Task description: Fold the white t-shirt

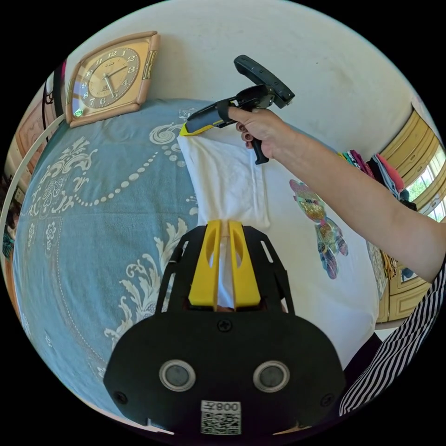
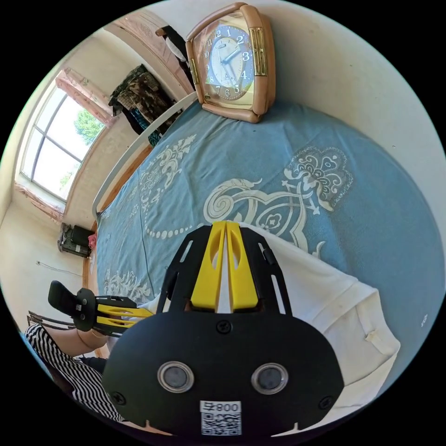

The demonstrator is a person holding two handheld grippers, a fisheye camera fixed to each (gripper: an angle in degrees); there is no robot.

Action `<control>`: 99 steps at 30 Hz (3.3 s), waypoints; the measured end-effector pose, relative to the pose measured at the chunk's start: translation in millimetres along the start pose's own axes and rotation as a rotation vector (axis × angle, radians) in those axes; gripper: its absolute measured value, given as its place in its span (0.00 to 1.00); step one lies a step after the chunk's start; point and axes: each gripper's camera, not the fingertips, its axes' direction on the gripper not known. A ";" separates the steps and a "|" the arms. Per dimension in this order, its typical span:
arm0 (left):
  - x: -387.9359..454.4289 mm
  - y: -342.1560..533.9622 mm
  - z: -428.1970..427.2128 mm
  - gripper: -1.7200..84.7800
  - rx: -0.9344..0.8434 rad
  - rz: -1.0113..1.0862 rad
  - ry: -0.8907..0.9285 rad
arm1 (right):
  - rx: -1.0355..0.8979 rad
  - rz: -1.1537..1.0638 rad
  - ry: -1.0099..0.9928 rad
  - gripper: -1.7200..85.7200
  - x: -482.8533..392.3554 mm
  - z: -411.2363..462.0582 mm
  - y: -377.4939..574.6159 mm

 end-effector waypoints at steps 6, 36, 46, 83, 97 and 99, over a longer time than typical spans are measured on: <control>0.2 7.0 -12.1 0.05 0.069 -0.011 0.070 | 0.089 -0.060 -0.064 0.02 -33.9 -88.7 75.1; 7.8 -180.9 92.7 0.06 -0.085 0.137 -0.048 | 0.017 0.261 0.410 0.04 19.3 -322.5 118.6; -8.3 -152.5 65.1 0.03 0.042 0.136 -0.108 | 0.088 0.259 0.466 0.02 -42.0 -410.1 143.3; -176.6 353.7 -136.4 0.13 -0.152 -0.704 0.481 | 0.100 0.972 -0.245 0.05 -443.0 -730.9 656.0; -204.2 391.4 -139.9 0.14 -0.183 -0.720 0.557 | 0.173 1.055 -0.326 0.06 -518.7 -789.1 696.1; -206.8 397.4 -140.6 0.14 -0.192 -0.714 0.560 | 0.177 1.060 -0.334 0.06 -529.5 -793.9 697.8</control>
